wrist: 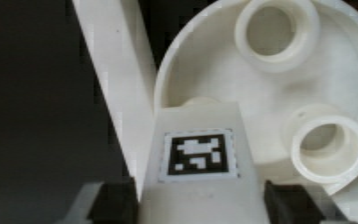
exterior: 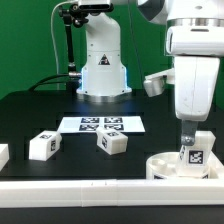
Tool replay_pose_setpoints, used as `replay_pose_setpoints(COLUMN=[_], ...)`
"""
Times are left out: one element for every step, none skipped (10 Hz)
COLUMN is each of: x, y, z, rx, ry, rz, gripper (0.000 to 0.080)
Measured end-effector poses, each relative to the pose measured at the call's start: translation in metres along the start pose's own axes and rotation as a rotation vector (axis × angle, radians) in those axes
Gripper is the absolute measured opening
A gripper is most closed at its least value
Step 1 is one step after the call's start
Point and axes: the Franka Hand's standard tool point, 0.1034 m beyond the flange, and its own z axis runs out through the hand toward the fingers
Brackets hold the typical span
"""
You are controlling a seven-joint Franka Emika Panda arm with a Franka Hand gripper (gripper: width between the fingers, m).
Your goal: Assemble stool
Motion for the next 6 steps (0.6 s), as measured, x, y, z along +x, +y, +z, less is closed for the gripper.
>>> replay_pose_setpoints(x=[-0.0001, -0.0028, -0.0052, -0.0069, -0.0083, -0.0092], y=[0.0000, -0.0006, -0.0003, 0.0002, 0.0008, 0.0013], z=[0.0000, 0.0003, 0.0007, 0.0011, 0.0013, 0.0014], rx=[0.000, 0.017, 0.032, 0.036, 0.037, 0.037], ry=[0.000, -0.007, -0.017, -0.015, -0.015, -0.014], rz=[0.004, 0.106, 0.222, 0.316, 0.363, 0.447], gripper=[0.0341, 0.0341, 0.0341, 0.0341, 0.0343, 0.0343])
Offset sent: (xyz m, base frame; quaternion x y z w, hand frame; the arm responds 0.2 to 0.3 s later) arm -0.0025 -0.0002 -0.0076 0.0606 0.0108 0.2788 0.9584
